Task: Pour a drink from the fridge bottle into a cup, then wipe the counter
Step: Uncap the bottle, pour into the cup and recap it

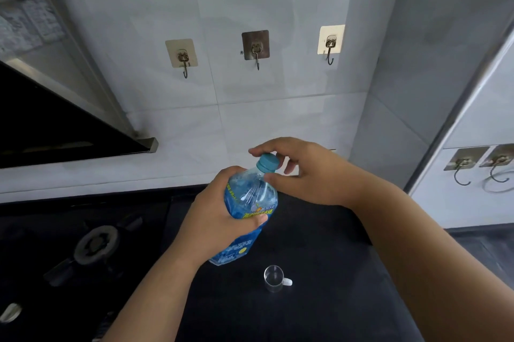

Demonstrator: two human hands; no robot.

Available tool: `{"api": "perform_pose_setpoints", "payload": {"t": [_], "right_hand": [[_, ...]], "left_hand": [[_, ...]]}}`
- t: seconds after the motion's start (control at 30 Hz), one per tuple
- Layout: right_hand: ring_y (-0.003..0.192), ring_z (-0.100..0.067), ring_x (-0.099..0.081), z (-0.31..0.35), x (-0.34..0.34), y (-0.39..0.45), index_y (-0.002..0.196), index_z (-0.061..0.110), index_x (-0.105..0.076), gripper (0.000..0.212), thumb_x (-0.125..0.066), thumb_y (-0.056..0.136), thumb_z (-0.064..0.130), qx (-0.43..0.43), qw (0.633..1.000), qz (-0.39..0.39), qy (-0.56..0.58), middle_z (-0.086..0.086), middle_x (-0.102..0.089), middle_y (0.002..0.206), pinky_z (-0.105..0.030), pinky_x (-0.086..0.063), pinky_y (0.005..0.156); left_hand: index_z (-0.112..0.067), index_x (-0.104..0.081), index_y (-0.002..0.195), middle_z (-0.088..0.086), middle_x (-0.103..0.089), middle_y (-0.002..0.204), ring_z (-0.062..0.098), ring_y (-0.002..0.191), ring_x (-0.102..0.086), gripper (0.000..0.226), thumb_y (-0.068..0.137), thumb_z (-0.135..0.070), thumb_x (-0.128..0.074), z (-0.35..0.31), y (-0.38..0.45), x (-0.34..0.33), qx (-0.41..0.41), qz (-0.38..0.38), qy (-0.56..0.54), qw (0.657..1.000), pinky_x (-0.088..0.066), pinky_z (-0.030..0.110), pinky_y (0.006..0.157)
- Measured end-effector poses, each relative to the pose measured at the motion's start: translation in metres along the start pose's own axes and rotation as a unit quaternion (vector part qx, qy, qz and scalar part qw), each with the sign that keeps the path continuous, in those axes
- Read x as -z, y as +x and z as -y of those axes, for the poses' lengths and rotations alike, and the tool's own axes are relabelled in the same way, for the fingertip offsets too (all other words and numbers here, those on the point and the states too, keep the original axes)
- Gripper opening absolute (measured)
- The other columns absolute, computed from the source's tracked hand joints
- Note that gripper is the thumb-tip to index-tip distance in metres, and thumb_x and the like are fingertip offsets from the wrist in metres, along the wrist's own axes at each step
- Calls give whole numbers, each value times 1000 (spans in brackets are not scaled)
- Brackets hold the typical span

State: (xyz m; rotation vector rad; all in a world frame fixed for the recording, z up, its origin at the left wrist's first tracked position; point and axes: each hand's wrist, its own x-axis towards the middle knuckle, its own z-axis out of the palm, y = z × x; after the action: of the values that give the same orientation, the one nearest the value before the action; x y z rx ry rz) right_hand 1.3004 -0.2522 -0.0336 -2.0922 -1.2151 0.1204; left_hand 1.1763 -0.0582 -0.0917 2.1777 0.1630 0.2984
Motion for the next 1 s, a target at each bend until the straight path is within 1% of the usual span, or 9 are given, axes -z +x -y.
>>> {"api": "perform_pose_setpoints", "payload": {"t": [0.1,0.2,0.27,0.33,0.47,0.6,0.77,0.87,1.0], "right_hand": [[91,-4,-62,0,-4,2,120,34,-64,40,-63,92,63,-59,998,-16,-19,18,-64,112,-14,-49,74],[67,-6,-58,-6,-6,2,98,31,-63,33,-61,94,63,-69,997,-17,-44,8,-67,80,-20,-46,62],[70,-6,-59,-10,-7,0,101,32,-67,23,-64,97,54,-51,998,-15,-32,10,-67,84,-18,-46,64],[84,-6,-61,-15,-7,-1,111,35,-72,14,-66,100,42,-25,1000,-10,-16,14,-66,98,-14,-46,72],[108,-11,-62,-26,-9,-3,118,32,-77,31,-70,96,12,8,999,9,44,11,-64,115,-19,-53,84],[111,-8,-65,-26,-15,-3,106,24,-79,35,-67,89,-5,-12,993,-6,119,12,-70,115,-29,-55,94],[113,-12,-70,-30,-19,-2,87,26,-78,35,-72,88,-9,-37,973,-16,226,9,-76,113,-38,-55,104],[116,-17,-70,-39,-24,-3,87,23,-79,39,-70,88,-15,-59,943,-21,326,2,-77,112,-34,-55,103],[123,-21,-68,-61,-41,-4,102,13,-77,31,-65,92,-14,-103,848,-100,510,-6,-76,118,-33,-54,104]], "left_hand": [[-53,-50,126,-32,-64,119,-6,109,-65,76,68,-38,-96,2,1,-2,-8,7,18,1000,-59,31,93],[-53,-48,129,-33,-64,118,-7,108,-65,80,66,-42,-96,5,2,-6,-6,13,33,999,-59,33,95],[-53,-47,130,-32,-63,118,-6,108,-65,81,65,-45,-96,8,3,-9,-1,16,33,999,-60,34,95],[-53,-47,130,-32,-63,118,-6,108,-65,81,64,-45,-96,11,5,-11,6,16,32,999,-60,35,95],[-55,-48,127,-32,-63,118,-7,108,-64,78,65,-44,-95,16,7,-14,11,19,41,999,-60,35,95],[-55,-49,126,-34,-64,115,-9,106,-65,77,66,-42,-95,20,10,-18,22,28,38,999,-59,31,93],[-56,-48,123,-36,-61,115,-9,106,-64,76,68,-36,-96,28,12,-23,28,37,26,999,-56,23,89],[-58,-49,121,-37,-62,114,-10,106,-63,76,67,-34,-96,33,13,-29,30,35,18,999,-54,21,88],[-65,-46,115,-29,-65,114,-6,106,-65,76,67,-36,-97,39,16,-34,44,16,7,999,-52,21,88]]}}
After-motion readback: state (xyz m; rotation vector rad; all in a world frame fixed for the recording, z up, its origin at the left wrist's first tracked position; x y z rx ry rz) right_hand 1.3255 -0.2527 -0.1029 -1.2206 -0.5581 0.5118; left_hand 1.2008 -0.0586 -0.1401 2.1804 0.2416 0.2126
